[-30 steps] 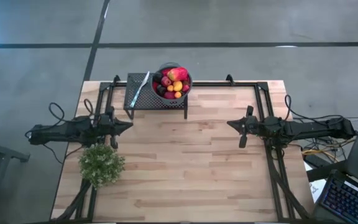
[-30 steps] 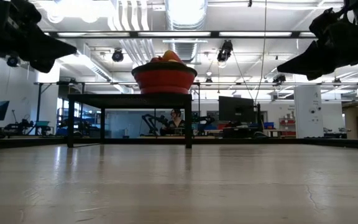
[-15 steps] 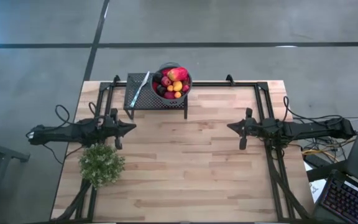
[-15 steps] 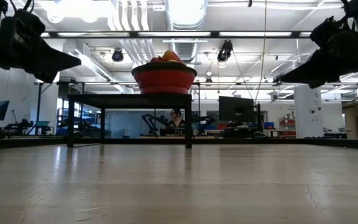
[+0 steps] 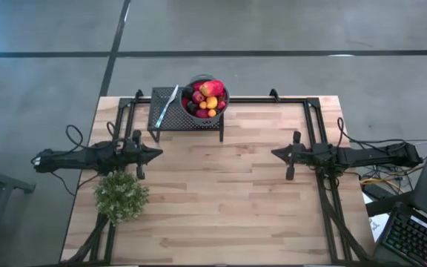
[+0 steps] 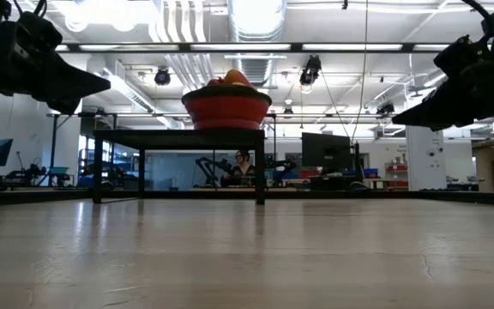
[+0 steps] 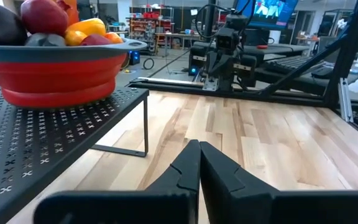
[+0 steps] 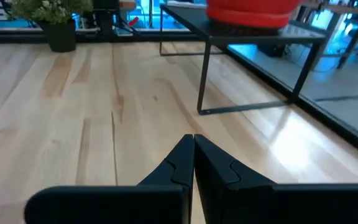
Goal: Pick & Place Fruit
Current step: Return to Home Position
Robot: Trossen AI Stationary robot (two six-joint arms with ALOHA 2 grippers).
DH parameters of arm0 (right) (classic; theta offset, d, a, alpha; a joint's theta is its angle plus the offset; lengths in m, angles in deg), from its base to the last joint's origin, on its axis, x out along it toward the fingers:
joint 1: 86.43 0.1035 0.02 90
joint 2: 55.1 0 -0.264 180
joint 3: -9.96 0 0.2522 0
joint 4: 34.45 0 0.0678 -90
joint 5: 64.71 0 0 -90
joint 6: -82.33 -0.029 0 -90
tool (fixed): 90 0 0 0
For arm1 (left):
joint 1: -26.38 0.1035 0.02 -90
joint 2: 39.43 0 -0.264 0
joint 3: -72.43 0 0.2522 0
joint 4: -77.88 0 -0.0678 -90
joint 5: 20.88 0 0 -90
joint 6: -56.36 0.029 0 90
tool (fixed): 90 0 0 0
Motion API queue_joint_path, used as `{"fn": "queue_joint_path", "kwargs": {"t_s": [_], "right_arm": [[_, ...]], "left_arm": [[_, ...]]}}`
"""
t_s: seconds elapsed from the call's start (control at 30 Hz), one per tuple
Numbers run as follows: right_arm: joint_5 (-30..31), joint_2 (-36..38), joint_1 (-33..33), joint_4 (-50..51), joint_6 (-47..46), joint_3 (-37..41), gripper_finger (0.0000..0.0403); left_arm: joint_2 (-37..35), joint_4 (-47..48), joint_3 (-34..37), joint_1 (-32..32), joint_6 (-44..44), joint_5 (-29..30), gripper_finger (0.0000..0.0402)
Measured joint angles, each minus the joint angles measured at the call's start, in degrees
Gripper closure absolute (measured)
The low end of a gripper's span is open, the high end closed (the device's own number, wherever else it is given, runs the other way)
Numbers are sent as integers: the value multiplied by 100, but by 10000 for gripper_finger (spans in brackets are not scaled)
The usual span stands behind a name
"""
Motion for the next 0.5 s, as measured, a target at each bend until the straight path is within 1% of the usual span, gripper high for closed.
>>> {"fn": "queue_joint_path", "kwargs": {"t_s": [0.2, 0.37, 0.5], "right_arm": [[-97, 496, 11, 6, 302, 21, 394], [-96, 788, 11, -98, 343, 21, 394], [-99, 895, 9, -106, -131, 23, 394]], "left_arm": [[4, 26, -17, 0, -275, -18, 379], [4, 16, -13, 0, -291, -17, 380], [4, 4, -4, 0, -293, -13, 383]]}}
